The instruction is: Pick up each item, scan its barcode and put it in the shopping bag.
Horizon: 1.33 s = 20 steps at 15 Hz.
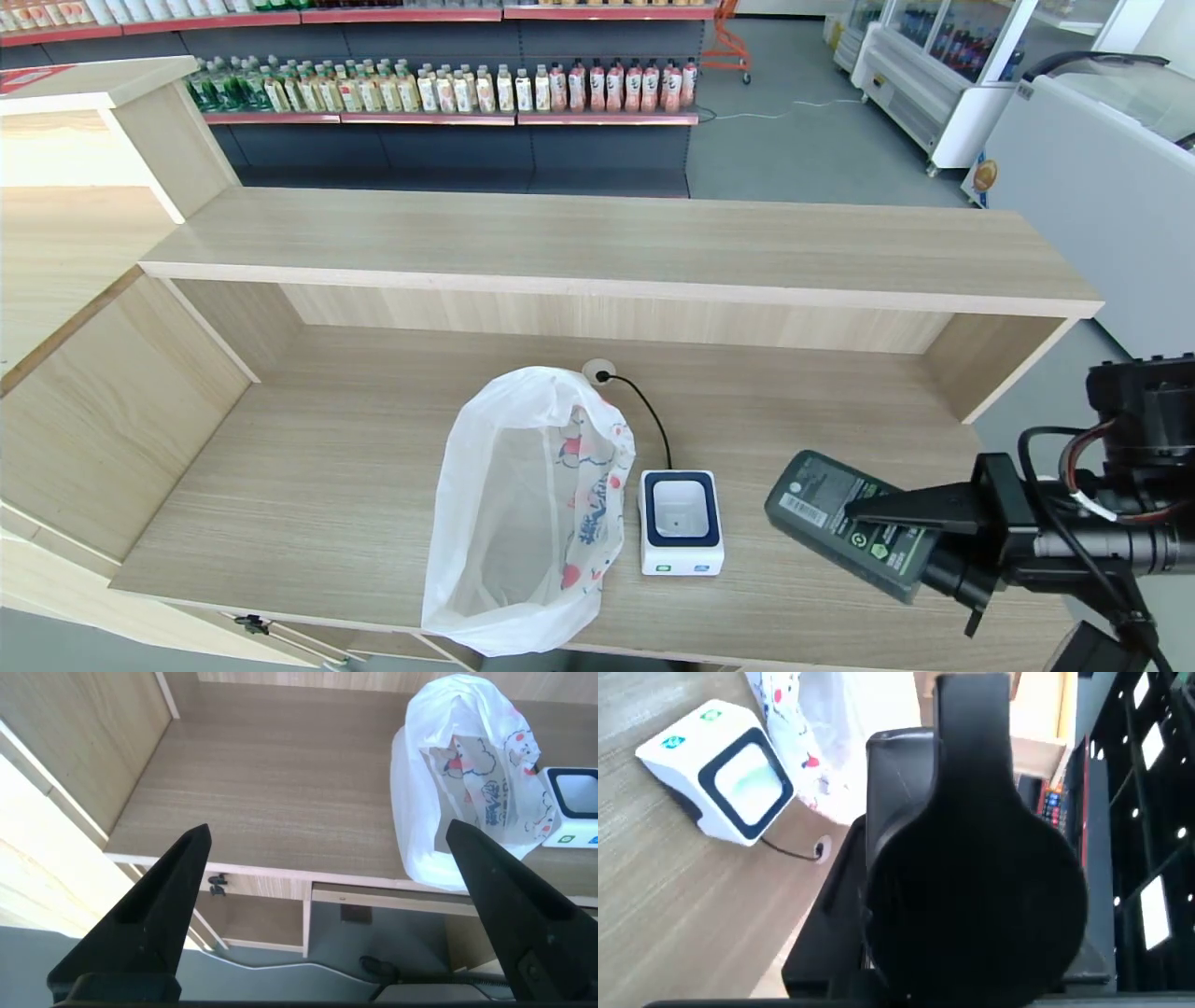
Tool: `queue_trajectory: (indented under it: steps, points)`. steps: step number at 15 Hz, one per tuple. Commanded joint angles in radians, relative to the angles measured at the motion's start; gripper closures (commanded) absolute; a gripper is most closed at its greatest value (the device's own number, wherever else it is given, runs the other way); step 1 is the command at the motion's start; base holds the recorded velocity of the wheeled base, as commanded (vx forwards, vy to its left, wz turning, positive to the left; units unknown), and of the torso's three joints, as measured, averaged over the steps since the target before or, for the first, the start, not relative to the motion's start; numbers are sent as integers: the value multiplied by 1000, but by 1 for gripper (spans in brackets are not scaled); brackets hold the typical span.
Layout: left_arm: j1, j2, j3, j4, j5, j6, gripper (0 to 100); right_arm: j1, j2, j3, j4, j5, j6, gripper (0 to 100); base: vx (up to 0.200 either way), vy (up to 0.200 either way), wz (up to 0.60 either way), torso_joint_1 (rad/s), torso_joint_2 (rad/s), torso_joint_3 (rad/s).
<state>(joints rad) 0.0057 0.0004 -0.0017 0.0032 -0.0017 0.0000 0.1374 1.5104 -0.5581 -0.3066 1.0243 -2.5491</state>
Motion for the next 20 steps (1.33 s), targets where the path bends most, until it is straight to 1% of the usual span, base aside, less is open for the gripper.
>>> queue_trajectory:
  steps: [1, 2, 3, 4, 6, 8, 10, 13, 17, 20]
  points:
    - [0, 0, 0, 0, 0, 0, 0, 186, 140, -26, 23, 19, -151, 100, 0, 0, 0, 0, 0, 0]
    - [0, 0, 0, 0, 0, 0, 0, 263, 185, -43, 20, 20, -175, 100, 0, 0, 0, 0, 0, 0]
    - [0, 0, 0, 0, 0, 0, 0, 291, 218, -68, 14, 20, -183, 100, 0, 0, 0, 0, 0, 0]
    - [0, 0, 0, 0, 0, 0, 0, 292, 252, -80, -3, 20, -189, 100, 0, 0, 0, 0, 0, 0]
    - [0, 0, 0, 0, 0, 0, 0, 295, 318, -89, -66, 65, -192, 100, 0, 0, 0, 0, 0, 0]
    - [0, 0, 0, 0, 0, 0, 0, 306, 336, -95, -78, 73, -192, 100, 0, 0, 0, 0, 0, 0]
    - [0, 0, 0, 0, 0, 0, 0, 310, 346, -132, -77, 73, -192, 100, 0, 0, 0, 0, 0, 0]
    - [0, 0, 0, 0, 0, 0, 0, 314, 376, -229, -75, 71, -184, 100, 0, 0, 0, 0, 0, 0]
    - [0, 0, 0, 0, 0, 0, 0, 343, 430, -253, -78, 73, -172, 100, 0, 0, 0, 0, 0, 0]
    - [0, 0, 0, 0, 0, 0, 0, 352, 465, -312, -78, 73, -171, 100, 0, 0, 0, 0, 0, 0]
